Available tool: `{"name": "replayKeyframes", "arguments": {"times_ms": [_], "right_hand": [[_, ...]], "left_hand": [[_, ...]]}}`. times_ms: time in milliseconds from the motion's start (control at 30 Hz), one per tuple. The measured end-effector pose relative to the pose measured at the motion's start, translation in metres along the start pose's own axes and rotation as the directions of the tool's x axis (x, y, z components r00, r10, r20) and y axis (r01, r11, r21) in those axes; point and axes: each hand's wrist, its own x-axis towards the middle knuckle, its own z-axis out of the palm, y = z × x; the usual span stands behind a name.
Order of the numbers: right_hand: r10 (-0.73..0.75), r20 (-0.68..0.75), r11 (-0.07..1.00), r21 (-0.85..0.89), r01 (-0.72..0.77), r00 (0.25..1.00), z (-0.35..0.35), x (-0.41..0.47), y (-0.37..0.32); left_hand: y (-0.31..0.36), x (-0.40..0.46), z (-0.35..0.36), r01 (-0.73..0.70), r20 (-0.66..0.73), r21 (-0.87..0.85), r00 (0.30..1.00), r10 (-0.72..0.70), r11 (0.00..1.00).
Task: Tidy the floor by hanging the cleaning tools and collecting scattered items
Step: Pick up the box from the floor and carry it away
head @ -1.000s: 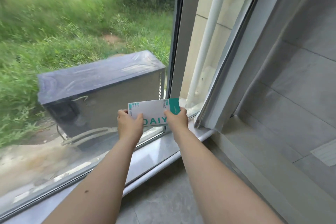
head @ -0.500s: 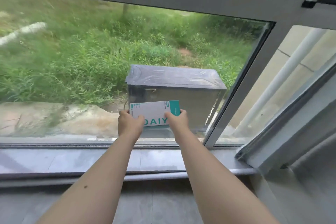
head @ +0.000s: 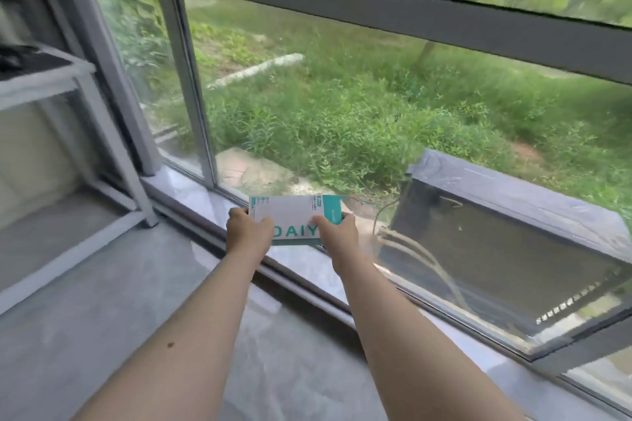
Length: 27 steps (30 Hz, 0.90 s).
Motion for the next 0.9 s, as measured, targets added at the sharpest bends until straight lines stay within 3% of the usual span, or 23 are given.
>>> {"name": "replayKeyframes", "arguments": {"times_ms": [200,433,700,900], "right_hand": [[-0.026,0.209,0.999,-0.041,0.035,0.978,0.149,-0.083,-0.001],[-0.017,0.434,0.995,-0.081,0.058,0.901,0.31,-0.217,0.028],[-0.024,0.674,0.975,-0.149,0.167,0.738,0.454,-0.364,0.063],[0.021,0.785,0.944,-0.22,0.246,0.62,0.537,-0.438,0.079]], "left_hand": [[-0.073,0.015,-0.16,0.1,-0.194,-0.065,0.975,-0.111,0.993],[-0.167,-0.003,-0.352,0.234,-0.377,-0.092,0.891,-0.251,0.968],[-0.271,-0.045,-0.532,0.346,-0.567,-0.24,0.708,-0.42,0.907],[-0.327,-0.066,-0.62,0.363,-0.646,-0.347,0.576,-0.501,0.865]]}}
